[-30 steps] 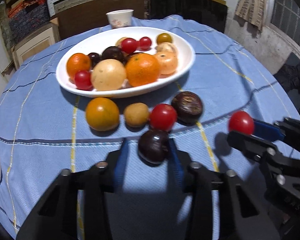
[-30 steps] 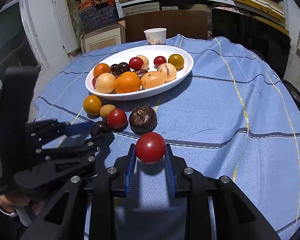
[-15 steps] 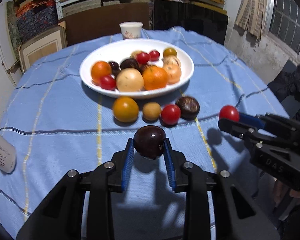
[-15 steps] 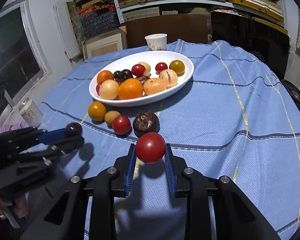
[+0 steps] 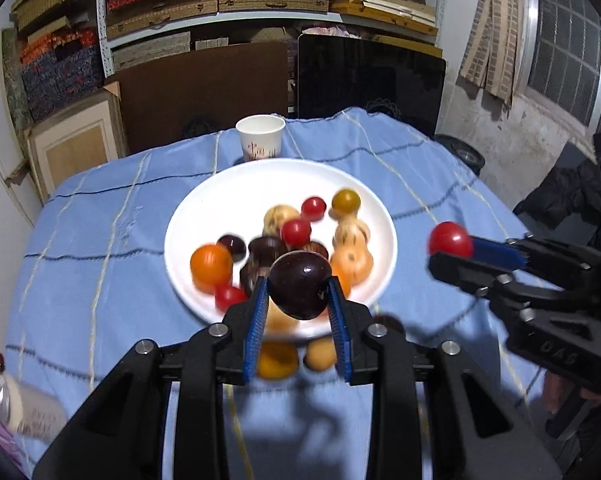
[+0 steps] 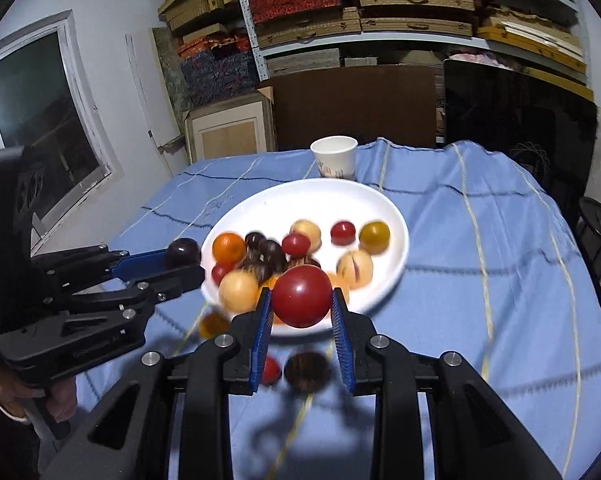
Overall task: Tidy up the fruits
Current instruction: 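Carry the plum and tomato onto the white plate and open both tools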
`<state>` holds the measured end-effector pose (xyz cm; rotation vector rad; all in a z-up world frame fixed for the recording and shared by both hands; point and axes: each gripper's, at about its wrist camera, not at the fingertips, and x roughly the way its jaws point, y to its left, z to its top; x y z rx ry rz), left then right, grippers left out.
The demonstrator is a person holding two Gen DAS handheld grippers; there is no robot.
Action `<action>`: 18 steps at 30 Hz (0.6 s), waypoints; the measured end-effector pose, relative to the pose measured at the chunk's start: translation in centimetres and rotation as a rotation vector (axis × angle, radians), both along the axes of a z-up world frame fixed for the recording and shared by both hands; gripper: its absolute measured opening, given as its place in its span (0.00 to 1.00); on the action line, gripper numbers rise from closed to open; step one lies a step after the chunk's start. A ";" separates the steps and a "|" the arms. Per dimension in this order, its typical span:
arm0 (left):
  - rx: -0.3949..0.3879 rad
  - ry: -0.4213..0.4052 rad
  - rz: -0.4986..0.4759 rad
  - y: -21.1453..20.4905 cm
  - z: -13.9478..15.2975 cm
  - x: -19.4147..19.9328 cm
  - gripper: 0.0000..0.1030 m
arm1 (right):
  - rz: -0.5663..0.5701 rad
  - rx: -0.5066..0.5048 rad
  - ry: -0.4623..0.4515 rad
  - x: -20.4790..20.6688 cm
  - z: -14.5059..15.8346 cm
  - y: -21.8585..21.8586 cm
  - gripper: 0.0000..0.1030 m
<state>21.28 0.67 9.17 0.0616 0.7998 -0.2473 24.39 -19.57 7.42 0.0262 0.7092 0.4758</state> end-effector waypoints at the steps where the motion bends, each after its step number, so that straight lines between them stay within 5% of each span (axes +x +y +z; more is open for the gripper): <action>1: -0.005 0.012 0.007 0.0 -0.2 0.9 0.28 | 0.002 0.008 0.008 1.3 -0.2 0.4 0.29; 9: 0.014 0.093 0.089 0.7 -3.7 6.6 0.28 | 0.004 -0.007 0.085 7.6 -3.6 2.8 0.29; 11: -0.005 0.096 0.118 1.1 -4.2 7.2 0.29 | -0.011 -0.001 0.088 8.3 -4.0 3.0 0.40; 18: -0.038 0.019 0.153 1.8 -2.6 6.1 0.56 | -0.036 0.069 0.049 6.5 -3.0 0.9 0.41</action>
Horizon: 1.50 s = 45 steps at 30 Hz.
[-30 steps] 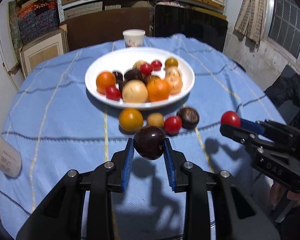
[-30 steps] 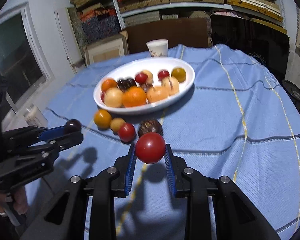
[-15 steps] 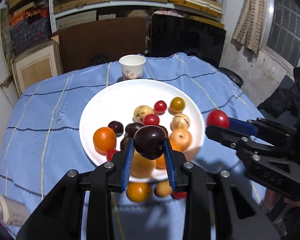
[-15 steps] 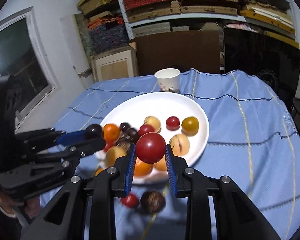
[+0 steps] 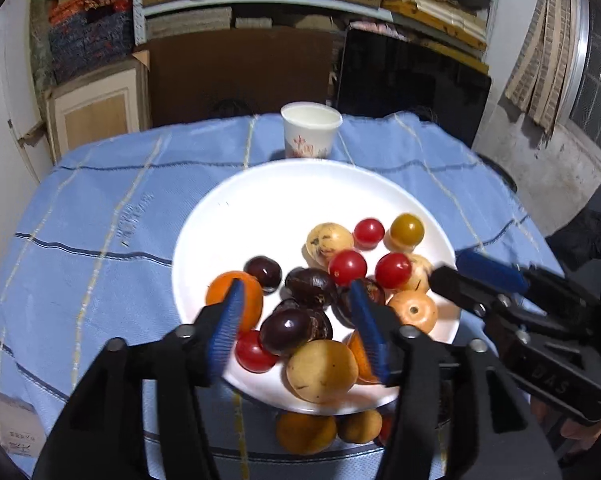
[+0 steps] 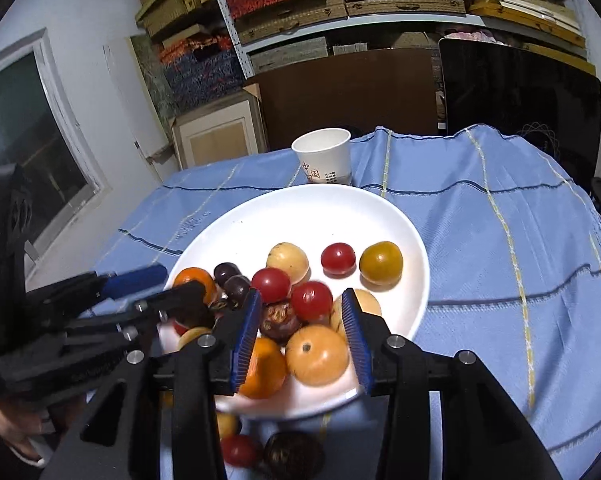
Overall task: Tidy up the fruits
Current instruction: 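Carry the plum and tomato onto the white plate and open both tools, then move both tools back toward the remaining fruits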
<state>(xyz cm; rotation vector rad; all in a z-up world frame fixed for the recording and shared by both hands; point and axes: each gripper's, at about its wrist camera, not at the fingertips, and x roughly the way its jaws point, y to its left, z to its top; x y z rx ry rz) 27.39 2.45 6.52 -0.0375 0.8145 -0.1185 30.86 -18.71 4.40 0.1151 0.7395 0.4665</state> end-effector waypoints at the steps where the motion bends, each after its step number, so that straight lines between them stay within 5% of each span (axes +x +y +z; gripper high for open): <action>1: -0.013 -0.013 0.012 0.3 0.4 -0.5 0.58 | 0.002 0.009 0.005 -0.4 0.1 -0.3 0.41; 10: 0.010 -0.018 0.045 1.4 1.3 -5.9 0.69 | -0.030 0.073 -0.002 -6.6 1.2 -3.5 0.53; 15: 0.042 0.002 0.039 1.3 0.3 -9.4 0.69 | -0.031 0.107 0.013 -10.3 0.6 -4.0 0.70; 24: 0.041 0.043 0.025 -0.1 -2.6 -14.4 0.80 | 0.001 -0.011 -0.054 -14.8 -2.0 -2.5 0.80; 34: 0.123 0.062 -0.010 -1.3 -4.4 -12.3 0.82 | -0.009 0.059 -0.025 -14.7 -2.5 -4.1 0.84; 45: 0.099 0.146 0.022 0.7 -7.1 -8.4 0.82 | 0.034 0.087 -0.023 -15.1 -2.0 -3.7 0.88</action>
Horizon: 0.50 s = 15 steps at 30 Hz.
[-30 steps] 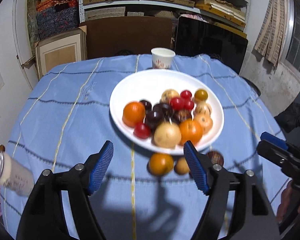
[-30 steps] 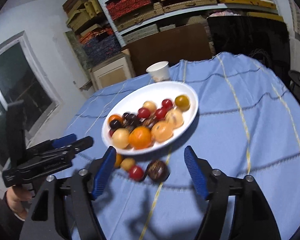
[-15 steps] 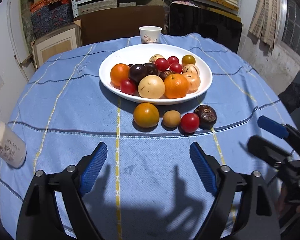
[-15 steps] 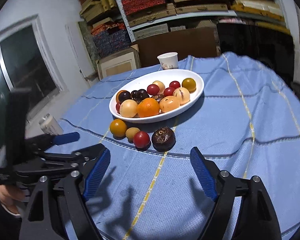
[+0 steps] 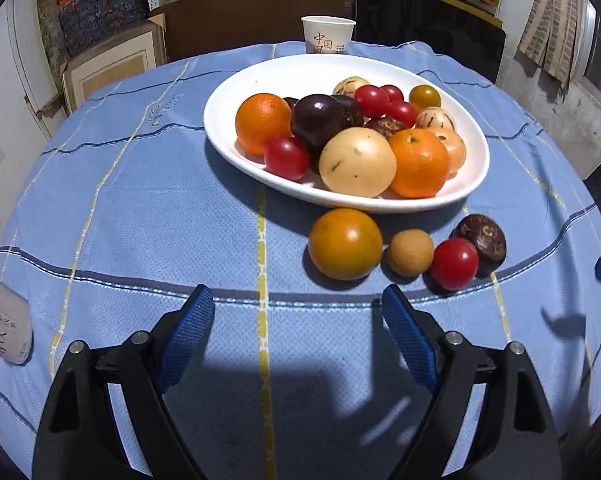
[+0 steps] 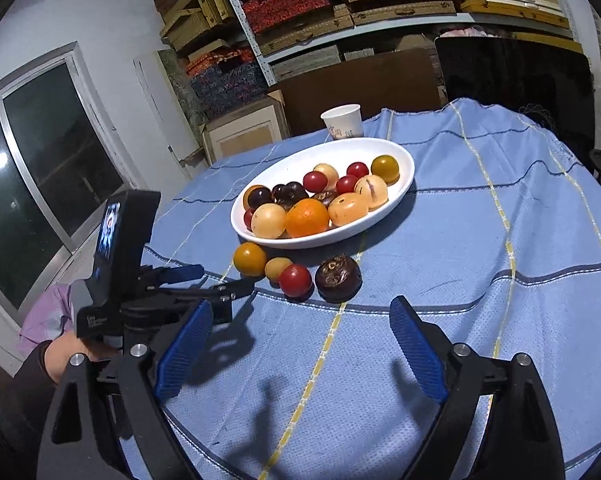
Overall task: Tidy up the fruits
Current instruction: 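Move both tools back toward the remaining fruits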
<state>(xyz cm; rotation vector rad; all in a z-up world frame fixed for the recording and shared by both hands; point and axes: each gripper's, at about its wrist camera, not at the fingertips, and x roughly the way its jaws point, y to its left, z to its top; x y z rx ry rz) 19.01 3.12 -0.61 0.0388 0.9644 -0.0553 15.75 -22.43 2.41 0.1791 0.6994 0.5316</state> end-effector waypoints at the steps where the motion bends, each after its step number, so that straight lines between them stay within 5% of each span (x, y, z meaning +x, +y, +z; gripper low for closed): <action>1: 0.003 -0.004 -0.006 -0.2 0.0 0.1 0.82 | -0.001 -0.006 0.001 0.1 -0.1 0.1 0.88; 7: 0.010 0.001 -0.022 -0.9 -0.1 1.1 0.80 | -0.001 -0.008 0.006 0.1 -0.2 0.2 0.88; 15: -0.010 0.004 -0.042 -1.0 -0.3 2.7 0.61 | 0.001 -0.015 0.008 0.1 -0.2 0.3 0.88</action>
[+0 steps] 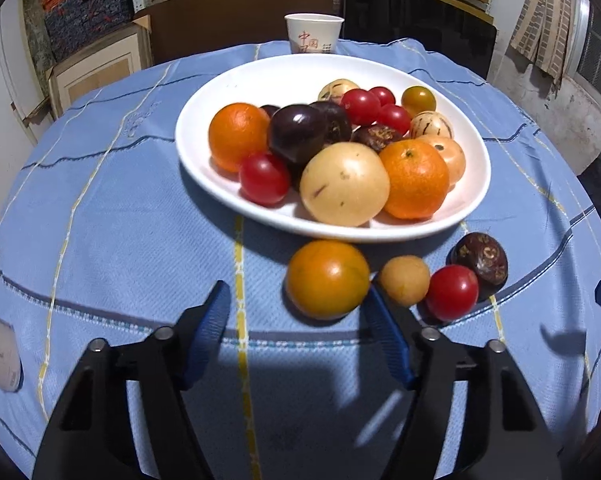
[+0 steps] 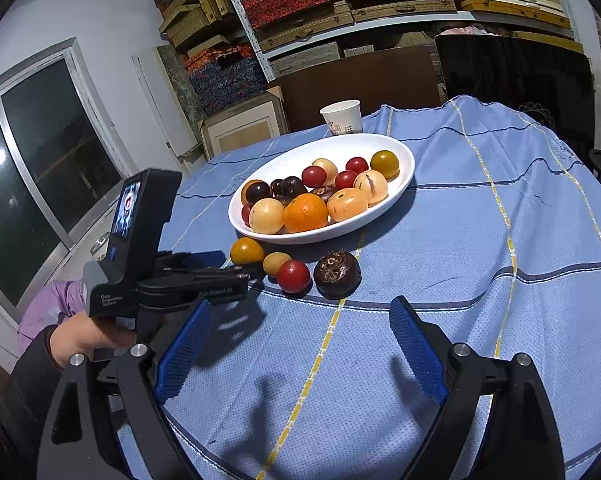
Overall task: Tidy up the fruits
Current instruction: 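Move both tools back toward the remaining fruits, then grasp the yellow-orange tomato with the left tool while the right tool grasps the dark mangosteen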
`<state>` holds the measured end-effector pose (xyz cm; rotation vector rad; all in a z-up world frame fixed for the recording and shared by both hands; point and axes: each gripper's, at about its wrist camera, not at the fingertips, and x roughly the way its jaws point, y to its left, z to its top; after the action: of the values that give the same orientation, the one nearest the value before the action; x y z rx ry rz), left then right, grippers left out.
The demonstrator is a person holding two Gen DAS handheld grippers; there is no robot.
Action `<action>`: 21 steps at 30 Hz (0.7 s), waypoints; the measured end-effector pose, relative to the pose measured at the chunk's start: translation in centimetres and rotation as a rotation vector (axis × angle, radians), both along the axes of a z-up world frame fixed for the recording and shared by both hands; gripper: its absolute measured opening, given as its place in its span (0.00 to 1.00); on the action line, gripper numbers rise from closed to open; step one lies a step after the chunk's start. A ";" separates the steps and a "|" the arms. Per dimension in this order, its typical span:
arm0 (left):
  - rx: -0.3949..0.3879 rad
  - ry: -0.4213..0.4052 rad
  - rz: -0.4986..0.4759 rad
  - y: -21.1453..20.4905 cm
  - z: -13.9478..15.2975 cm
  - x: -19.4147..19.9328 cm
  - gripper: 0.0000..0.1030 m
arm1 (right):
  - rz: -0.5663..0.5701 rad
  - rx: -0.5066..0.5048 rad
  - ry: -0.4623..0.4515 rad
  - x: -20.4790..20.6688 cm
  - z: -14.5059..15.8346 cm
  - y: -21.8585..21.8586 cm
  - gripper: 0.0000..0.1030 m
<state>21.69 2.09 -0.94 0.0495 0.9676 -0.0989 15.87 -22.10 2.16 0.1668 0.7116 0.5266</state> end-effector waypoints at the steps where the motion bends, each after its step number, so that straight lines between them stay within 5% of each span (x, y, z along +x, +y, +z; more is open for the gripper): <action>1: -0.001 -0.001 0.001 -0.1 0.0 0.1 0.60 | 0.001 -0.002 0.003 0.0 -0.1 0.0 0.88; 4: -0.021 -0.014 0.008 -0.2 0.0 0.0 0.49 | -0.005 -0.005 0.025 0.3 -0.4 0.0 0.88; 5: -0.044 -0.017 0.004 -0.2 0.2 -0.2 0.37 | -0.009 -0.005 0.029 0.3 -0.5 0.0 0.88; 21: -0.081 -0.008 0.018 0.4 0.8 -8.1 0.37 | -0.034 -0.069 0.028 0.5 -1.4 0.6 0.88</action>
<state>13.60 2.54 -0.12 -0.0327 0.9554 -0.1214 16.40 -21.45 0.81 0.1219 0.7521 0.4677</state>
